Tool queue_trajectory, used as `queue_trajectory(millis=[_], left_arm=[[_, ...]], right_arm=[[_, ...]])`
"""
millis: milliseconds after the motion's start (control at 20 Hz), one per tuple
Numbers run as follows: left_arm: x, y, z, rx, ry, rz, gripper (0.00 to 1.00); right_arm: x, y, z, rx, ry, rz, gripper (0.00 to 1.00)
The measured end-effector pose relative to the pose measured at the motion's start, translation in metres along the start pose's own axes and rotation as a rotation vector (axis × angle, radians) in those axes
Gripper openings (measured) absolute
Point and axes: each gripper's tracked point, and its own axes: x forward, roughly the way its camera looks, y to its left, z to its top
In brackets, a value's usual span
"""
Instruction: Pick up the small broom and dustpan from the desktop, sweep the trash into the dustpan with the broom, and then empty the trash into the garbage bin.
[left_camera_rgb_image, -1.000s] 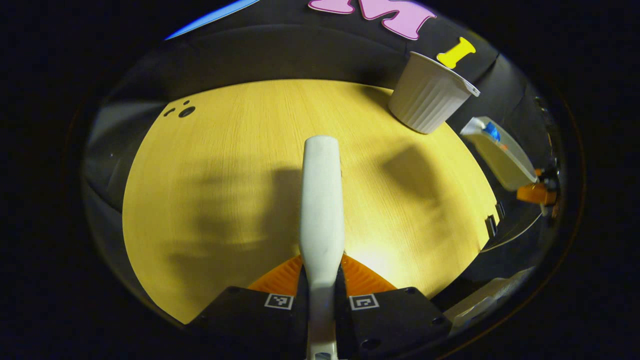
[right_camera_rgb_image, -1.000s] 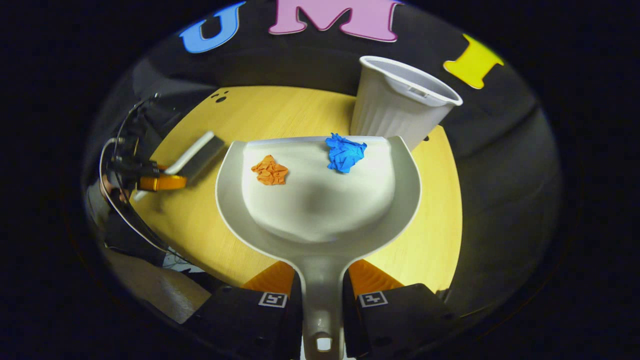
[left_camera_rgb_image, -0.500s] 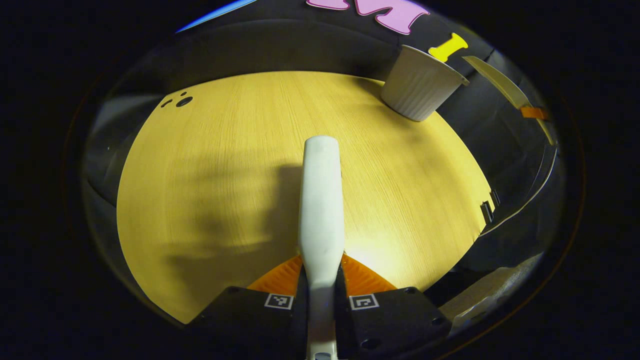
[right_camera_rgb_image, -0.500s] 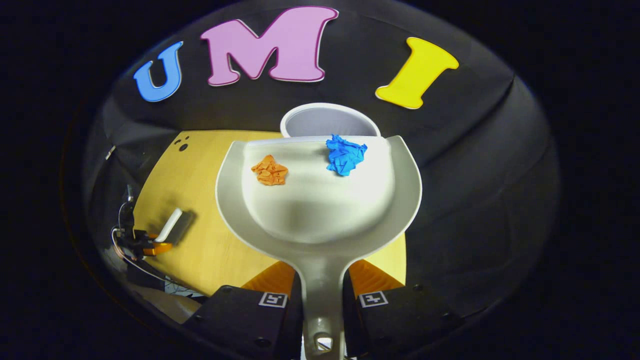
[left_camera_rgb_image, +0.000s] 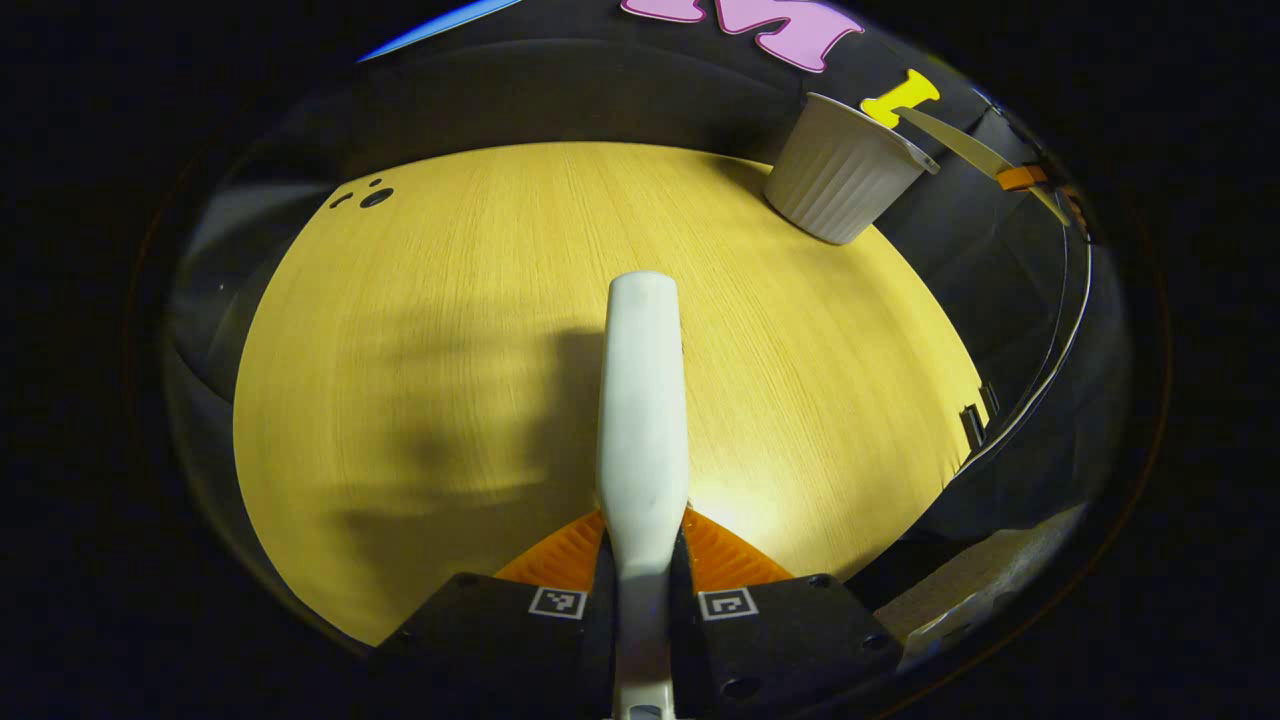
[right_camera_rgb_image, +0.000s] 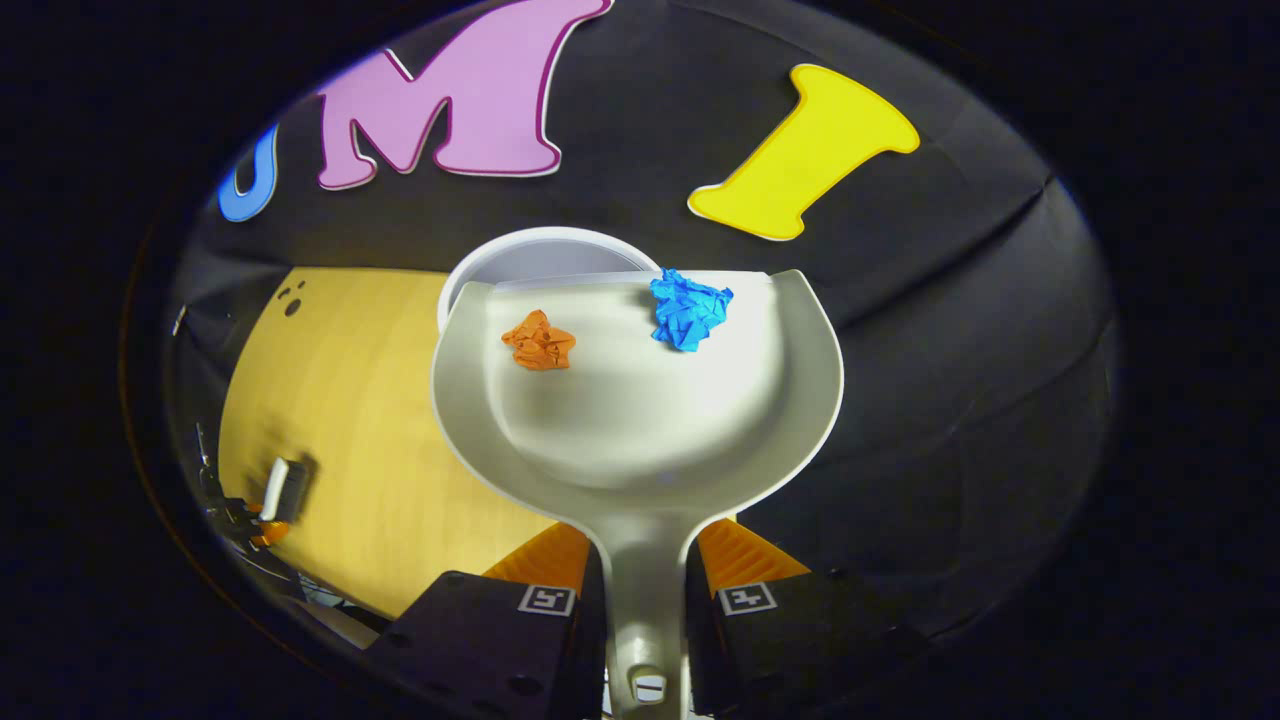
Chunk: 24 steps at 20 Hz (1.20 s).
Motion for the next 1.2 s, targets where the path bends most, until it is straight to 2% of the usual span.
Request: queue_trajectory(millis=[50,100,150,450,500,600,700,750,950,1000,1050,1200], left_arm=[[0.0,0.0,-0.001,-0.007,0.0,0.001,0.27],[0.0,0.001,-0.003,-0.014,-0.001,0.001,0.27],[-0.001,0.002,-0.005,-0.021,-0.002,0.003,0.27],[-0.007,0.009,-0.019,-0.068,-0.002,0.019,0.27],[-0.008,0.009,-0.022,-0.075,-0.001,0.022,0.27],[-0.01,0.01,-0.026,-0.087,0.0,0.03,0.27],[-0.011,0.01,-0.028,-0.105,-0.009,0.032,0.26],[-0.011,0.008,-0.03,-0.114,-0.01,0.029,0.27],[-0.01,0.007,-0.031,-0.122,-0.009,0.032,0.27],[-0.01,0.007,-0.03,-0.12,-0.009,0.032,0.28],[-0.01,0.007,-0.029,-0.115,-0.01,0.033,0.27],[-0.01,0.008,-0.026,-0.109,-0.007,0.043,0.27]], right_arm=[[0.005,-0.004,0.002,-0.032,0.022,-0.019,0.42],[0.007,-0.009,0.003,-0.058,0.044,-0.032,0.32],[0.008,-0.012,0.005,-0.084,0.068,-0.044,0.37],[0.02,-0.017,0.027,-0.234,0.209,-0.069,0.37],[0.017,-0.019,0.027,-0.253,0.232,-0.07,0.42],[0.012,-0.023,0.032,-0.271,0.265,-0.077,0.32],[0.01,-0.025,0.033,-0.284,0.286,-0.082,0.32],[0.009,-0.024,0.031,-0.286,0.296,-0.08,0.37],[0.01,-0.026,0.032,-0.319,0.337,-0.081,0.37],[0.008,-0.027,0.033,-0.338,0.352,-0.077,0.42],[0.008,-0.026,0.035,-0.342,0.358,-0.07,0.37],[0.012,-0.022,0.034,-0.347,0.36,-0.057,0.37]])
